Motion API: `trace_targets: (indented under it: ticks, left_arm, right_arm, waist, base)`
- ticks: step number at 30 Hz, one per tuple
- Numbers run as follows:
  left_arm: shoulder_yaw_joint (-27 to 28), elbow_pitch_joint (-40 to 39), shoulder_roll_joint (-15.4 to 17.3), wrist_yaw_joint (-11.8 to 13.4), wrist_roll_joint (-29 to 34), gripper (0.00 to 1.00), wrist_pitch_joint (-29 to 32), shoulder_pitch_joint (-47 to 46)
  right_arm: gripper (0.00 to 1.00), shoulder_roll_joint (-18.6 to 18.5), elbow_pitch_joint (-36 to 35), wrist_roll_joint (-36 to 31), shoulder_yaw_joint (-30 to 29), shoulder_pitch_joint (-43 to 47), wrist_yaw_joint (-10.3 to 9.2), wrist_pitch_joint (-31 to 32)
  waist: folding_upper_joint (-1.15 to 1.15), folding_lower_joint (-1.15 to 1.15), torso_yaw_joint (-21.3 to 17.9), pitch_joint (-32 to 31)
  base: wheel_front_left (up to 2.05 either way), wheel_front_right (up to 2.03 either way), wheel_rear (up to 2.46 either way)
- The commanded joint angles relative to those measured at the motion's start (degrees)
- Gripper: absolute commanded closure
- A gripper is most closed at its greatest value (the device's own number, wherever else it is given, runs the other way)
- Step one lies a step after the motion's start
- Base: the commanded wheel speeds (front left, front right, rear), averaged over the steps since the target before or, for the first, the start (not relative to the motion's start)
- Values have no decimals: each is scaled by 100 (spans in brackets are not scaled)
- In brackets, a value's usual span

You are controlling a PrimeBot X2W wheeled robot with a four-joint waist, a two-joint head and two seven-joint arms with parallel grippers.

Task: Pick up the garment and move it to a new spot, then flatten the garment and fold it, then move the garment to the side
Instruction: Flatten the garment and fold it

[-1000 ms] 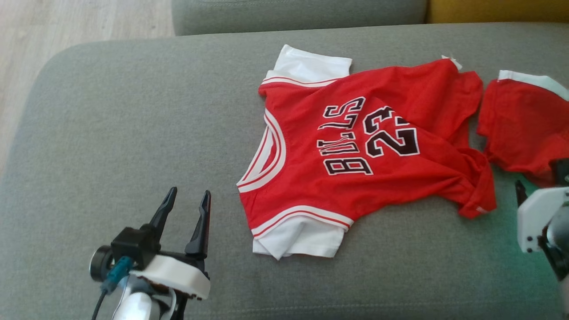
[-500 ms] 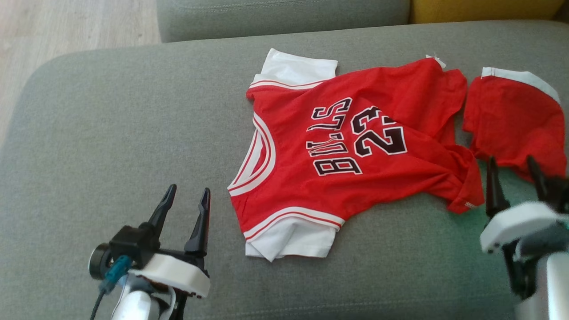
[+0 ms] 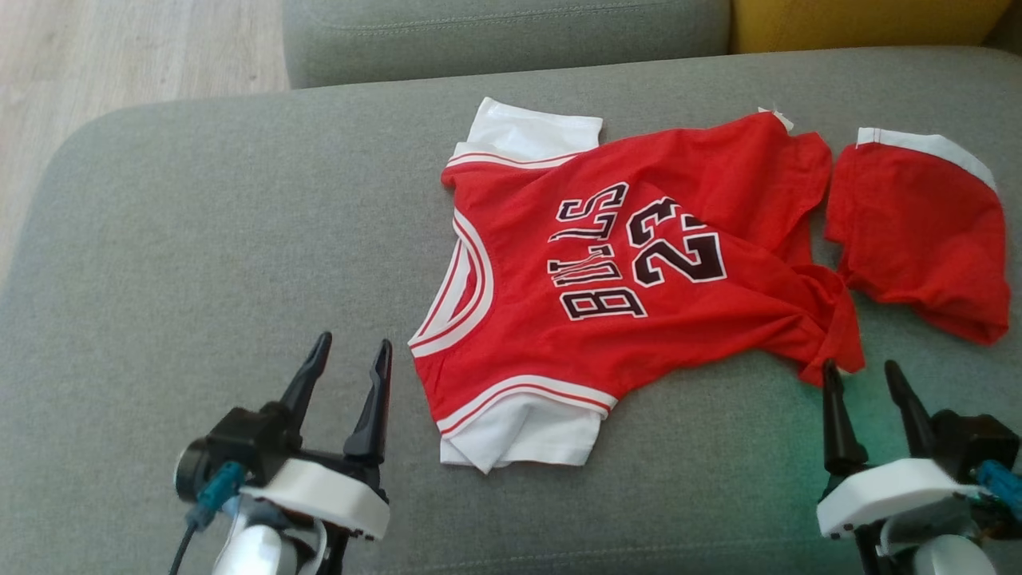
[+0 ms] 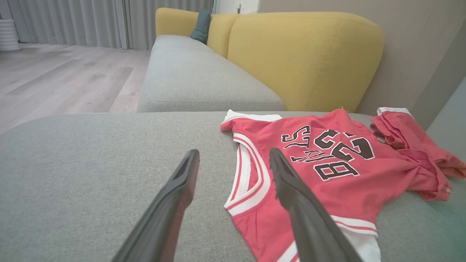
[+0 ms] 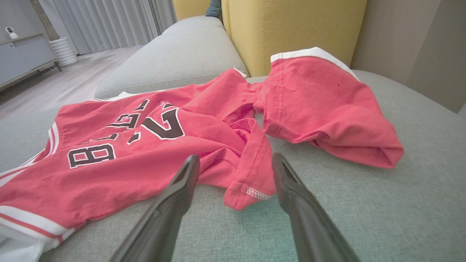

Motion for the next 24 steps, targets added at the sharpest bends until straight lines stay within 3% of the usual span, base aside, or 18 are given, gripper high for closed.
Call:
trace_targets:
  ticks: [1,13,18,24]
  left_arm:
    - [120,-136,2,9,-77,0,-29,-155]
    - [-563,936,36,-121,-545,0,162,-421]
    - [-556,1625,31,-129,-887,0,543,-883]
    - [-537,2259,69,-18,-875,0,820,-1403]
  right_arm:
    - [0,-38,-133,44,152,-225,37,-67]
    - [0,-37,32,7,166,-441,37,-158]
    - [0,-37,60,-3,288,-535,37,-162]
    - [0,-37,37,-28,335,-653,37,-173]
  waist:
    - [0,0,-5,3]
    - [0,0,-154,96]
    - [0,0,-302,223]
    - [0,0,-448,371]
  base:
    - [0,0,0]
    - [0,0,0]
    - [0,0,0]
    - [0,0,0]
